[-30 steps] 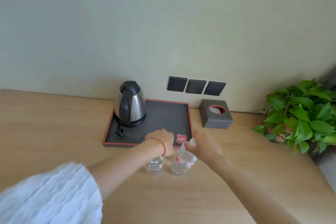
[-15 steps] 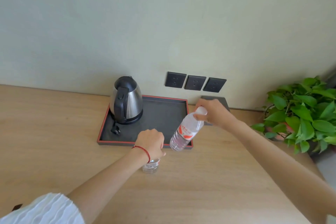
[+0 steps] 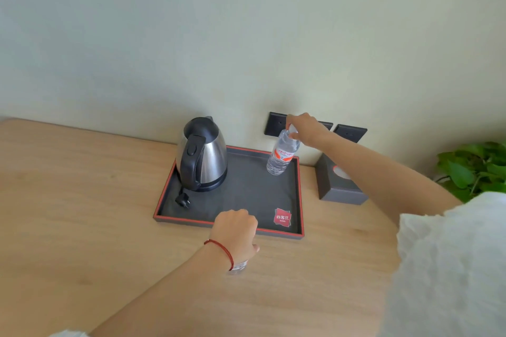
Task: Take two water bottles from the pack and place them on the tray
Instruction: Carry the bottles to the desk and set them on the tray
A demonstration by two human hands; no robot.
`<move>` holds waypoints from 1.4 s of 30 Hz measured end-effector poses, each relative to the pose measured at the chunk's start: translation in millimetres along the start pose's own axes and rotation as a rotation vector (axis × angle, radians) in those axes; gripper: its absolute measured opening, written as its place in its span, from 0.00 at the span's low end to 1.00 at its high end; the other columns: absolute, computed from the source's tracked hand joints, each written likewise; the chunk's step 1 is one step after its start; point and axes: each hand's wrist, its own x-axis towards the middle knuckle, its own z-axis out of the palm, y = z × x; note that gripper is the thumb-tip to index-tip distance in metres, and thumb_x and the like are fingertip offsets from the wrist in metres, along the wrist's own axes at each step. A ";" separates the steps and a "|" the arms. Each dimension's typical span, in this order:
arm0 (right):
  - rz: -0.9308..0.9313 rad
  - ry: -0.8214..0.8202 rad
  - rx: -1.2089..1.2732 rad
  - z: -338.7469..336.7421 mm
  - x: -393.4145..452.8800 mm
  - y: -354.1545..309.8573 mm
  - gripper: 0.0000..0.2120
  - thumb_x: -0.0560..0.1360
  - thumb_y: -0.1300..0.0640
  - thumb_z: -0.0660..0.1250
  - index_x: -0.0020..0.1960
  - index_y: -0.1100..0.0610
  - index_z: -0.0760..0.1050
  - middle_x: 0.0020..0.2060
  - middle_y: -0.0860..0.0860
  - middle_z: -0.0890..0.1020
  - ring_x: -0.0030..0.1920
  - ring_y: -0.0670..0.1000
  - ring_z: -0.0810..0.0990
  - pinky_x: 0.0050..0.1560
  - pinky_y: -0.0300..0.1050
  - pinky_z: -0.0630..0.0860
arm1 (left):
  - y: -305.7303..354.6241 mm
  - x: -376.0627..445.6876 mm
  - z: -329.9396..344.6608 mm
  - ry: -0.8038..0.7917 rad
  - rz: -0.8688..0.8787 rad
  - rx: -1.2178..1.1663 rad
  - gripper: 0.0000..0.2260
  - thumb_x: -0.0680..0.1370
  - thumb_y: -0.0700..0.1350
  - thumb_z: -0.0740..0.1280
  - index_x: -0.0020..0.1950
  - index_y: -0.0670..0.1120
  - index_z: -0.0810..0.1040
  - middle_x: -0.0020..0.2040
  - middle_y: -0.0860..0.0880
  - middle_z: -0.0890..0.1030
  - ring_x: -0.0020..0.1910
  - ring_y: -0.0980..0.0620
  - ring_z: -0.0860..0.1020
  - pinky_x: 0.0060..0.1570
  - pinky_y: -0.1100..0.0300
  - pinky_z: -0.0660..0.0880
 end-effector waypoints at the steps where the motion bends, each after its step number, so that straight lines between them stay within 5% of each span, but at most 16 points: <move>1: 0.007 0.006 -0.001 0.8 4.7 1.2 0.12 0.77 0.62 0.62 0.60 0.62 0.72 0.58 0.65 0.75 0.52 0.63 0.77 0.48 0.51 0.74 | 0.3 -0.3 0.0 0.000 0.000 -0.001 0.14 0.73 0.54 0.67 0.51 0.46 0.80 0.54 0.47 0.80 0.51 0.44 0.79 0.49 0.53 0.74; 10: 0.013 0.034 -0.012 2.1 21.8 7.3 0.12 0.77 0.64 0.62 0.59 0.62 0.73 0.59 0.64 0.74 0.56 0.65 0.76 0.55 0.54 0.74 | -6.8 -10.3 -11.1 -0.096 0.032 -0.102 0.22 0.69 0.56 0.69 0.59 0.48 0.73 0.57 0.50 0.74 0.54 0.46 0.77 0.48 0.55 0.68; 15: 0.005 0.068 -0.009 6.9 18.9 7.9 0.13 0.77 0.65 0.61 0.60 0.62 0.74 0.59 0.65 0.74 0.56 0.65 0.76 0.53 0.53 0.74 | -12.6 -13.8 -34.9 -0.036 0.051 0.047 0.12 0.69 0.49 0.68 0.48 0.43 0.75 0.50 0.45 0.77 0.48 0.42 0.78 0.42 0.56 0.68; 19: -0.008 0.080 0.013 8.8 14.7 9.9 0.14 0.77 0.63 0.62 0.63 0.61 0.73 0.59 0.65 0.74 0.58 0.64 0.75 0.55 0.52 0.74 | -22.1 -8.8 -47.3 -0.040 0.077 -0.166 0.09 0.64 0.45 0.71 0.32 0.47 0.70 0.38 0.49 0.75 0.42 0.45 0.78 0.38 0.54 0.74; 23: 0.011 0.078 0.038 8.9 11.8 16.1 0.14 0.77 0.64 0.62 0.62 0.62 0.74 0.58 0.65 0.76 0.57 0.63 0.76 0.54 0.50 0.74 | -27.7 -2.4 -52.8 0.061 0.065 -0.297 0.09 0.62 0.47 0.73 0.34 0.44 0.78 0.33 0.54 0.77 0.35 0.52 0.78 0.37 0.56 0.77; 26: 0.045 0.072 0.059 6.8 8.7 20.3 0.13 0.77 0.65 0.62 0.60 0.63 0.75 0.58 0.64 0.78 0.57 0.63 0.77 0.53 0.49 0.75 | -27.0 11.5 -75.3 0.098 0.109 -0.290 0.09 0.62 0.48 0.75 0.34 0.46 0.78 0.30 0.57 0.74 0.31 0.57 0.74 0.30 0.65 0.69; 32: 0.064 0.059 0.072 5.0 7.8 17.2 0.14 0.76 0.65 0.61 0.61 0.62 0.75 0.59 0.63 0.78 0.57 0.63 0.78 0.55 0.50 0.76 | -32.8 67.6 -136.2 0.081 0.276 -0.039 0.11 0.64 0.48 0.77 0.44 0.49 0.82 0.40 0.53 0.77 0.43 0.50 0.76 0.42 0.60 0.69; 36: 0.065 0.065 0.084 5.1 13.7 10.3 0.15 0.77 0.66 0.60 0.62 0.63 0.74 0.60 0.64 0.77 0.58 0.63 0.77 0.57 0.50 0.75 | -33.1 116.9 -154.3 0.067 0.342 0.085 0.12 0.65 0.43 0.76 0.47 0.49 0.82 0.43 0.52 0.72 0.47 0.47 0.76 0.44 0.59 0.69; 42: 0.080 0.067 0.099 4.5 18.8 14.5 0.15 0.77 0.65 0.60 0.63 0.62 0.74 0.60 0.64 0.77 0.58 0.64 0.77 0.58 0.51 0.74 | -40.9 179.5 -153.3 0.061 0.388 0.155 0.12 0.67 0.38 0.74 0.49 0.46 0.82 0.54 0.45 0.79 0.52 0.42 0.77 0.48 0.57 0.73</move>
